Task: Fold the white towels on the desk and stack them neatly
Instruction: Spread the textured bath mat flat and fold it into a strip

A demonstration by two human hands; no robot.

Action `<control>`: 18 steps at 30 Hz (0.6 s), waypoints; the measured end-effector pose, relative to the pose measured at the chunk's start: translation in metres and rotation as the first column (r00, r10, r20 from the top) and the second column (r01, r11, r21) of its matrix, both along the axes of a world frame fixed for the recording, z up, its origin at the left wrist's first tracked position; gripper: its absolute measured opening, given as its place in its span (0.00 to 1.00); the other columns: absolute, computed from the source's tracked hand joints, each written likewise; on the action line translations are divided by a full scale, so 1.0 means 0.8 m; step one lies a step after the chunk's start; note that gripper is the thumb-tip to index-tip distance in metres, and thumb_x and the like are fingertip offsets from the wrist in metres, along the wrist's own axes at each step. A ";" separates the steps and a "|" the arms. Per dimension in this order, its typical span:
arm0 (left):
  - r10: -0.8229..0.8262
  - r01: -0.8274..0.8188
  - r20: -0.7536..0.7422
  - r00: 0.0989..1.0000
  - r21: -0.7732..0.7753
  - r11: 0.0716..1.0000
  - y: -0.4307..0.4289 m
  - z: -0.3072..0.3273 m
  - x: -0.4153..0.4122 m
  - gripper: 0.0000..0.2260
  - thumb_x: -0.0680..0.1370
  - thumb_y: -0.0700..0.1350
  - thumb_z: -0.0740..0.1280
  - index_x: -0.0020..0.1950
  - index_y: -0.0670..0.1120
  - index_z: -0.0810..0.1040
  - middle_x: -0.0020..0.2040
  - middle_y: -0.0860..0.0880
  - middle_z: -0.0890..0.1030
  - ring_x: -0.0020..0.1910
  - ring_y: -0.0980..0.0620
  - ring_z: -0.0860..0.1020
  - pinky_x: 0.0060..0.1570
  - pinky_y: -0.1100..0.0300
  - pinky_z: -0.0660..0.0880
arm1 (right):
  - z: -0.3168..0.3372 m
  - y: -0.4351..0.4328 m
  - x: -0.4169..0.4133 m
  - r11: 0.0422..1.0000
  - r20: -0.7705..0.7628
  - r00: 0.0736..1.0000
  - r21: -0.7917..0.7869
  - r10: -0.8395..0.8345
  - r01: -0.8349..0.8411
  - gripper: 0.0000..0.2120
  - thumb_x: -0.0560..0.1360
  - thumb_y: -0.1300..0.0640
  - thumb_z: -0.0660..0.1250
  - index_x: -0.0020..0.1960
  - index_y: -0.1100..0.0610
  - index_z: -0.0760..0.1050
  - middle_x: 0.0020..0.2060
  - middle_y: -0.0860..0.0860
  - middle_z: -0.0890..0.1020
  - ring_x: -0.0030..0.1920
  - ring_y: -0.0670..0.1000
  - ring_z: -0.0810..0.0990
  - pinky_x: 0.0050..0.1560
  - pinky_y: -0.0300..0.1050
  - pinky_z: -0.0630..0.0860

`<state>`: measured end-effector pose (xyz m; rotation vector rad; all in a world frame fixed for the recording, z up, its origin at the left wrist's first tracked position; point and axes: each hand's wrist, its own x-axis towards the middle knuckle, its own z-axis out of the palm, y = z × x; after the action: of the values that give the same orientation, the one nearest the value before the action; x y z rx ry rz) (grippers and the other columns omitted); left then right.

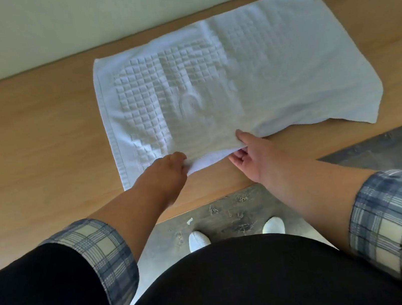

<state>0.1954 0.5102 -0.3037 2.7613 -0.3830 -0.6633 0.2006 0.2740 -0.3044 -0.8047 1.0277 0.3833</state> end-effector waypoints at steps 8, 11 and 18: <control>-0.321 0.307 0.041 0.946 0.197 0.931 0.020 -0.006 -0.012 0.32 0.72 0.31 0.66 0.71 0.51 0.60 0.55 0.47 0.72 0.52 0.46 0.73 0.44 0.51 0.76 | -0.013 0.010 -0.042 0.965 -0.046 0.970 -0.127 -0.237 0.230 0.12 0.79 0.61 0.69 0.61 0.58 0.73 0.57 0.56 0.80 0.51 0.55 0.81 0.36 0.52 0.82; -0.353 0.335 0.063 0.934 0.194 0.922 0.027 -0.004 -0.021 0.31 0.74 0.34 0.65 0.72 0.53 0.58 0.55 0.49 0.74 0.51 0.47 0.75 0.45 0.50 0.77 | -0.010 0.015 -0.047 0.963 -0.086 0.969 -0.158 -0.232 0.216 0.10 0.79 0.60 0.68 0.60 0.58 0.73 0.54 0.57 0.80 0.49 0.55 0.81 0.37 0.52 0.82; -0.453 0.443 -0.024 0.891 0.256 0.859 0.043 -0.001 -0.032 0.22 0.77 0.37 0.59 0.71 0.50 0.66 0.69 0.46 0.70 0.61 0.43 0.74 0.52 0.48 0.77 | -0.005 0.047 -0.046 0.971 -0.105 0.972 -0.139 -0.211 0.196 0.10 0.75 0.55 0.74 0.52 0.56 0.75 0.49 0.54 0.81 0.46 0.53 0.82 0.34 0.48 0.82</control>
<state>0.1696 0.5447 -0.3048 2.9485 -1.0439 -0.8168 0.1639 0.3119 -0.3082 -0.7885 1.2452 0.1923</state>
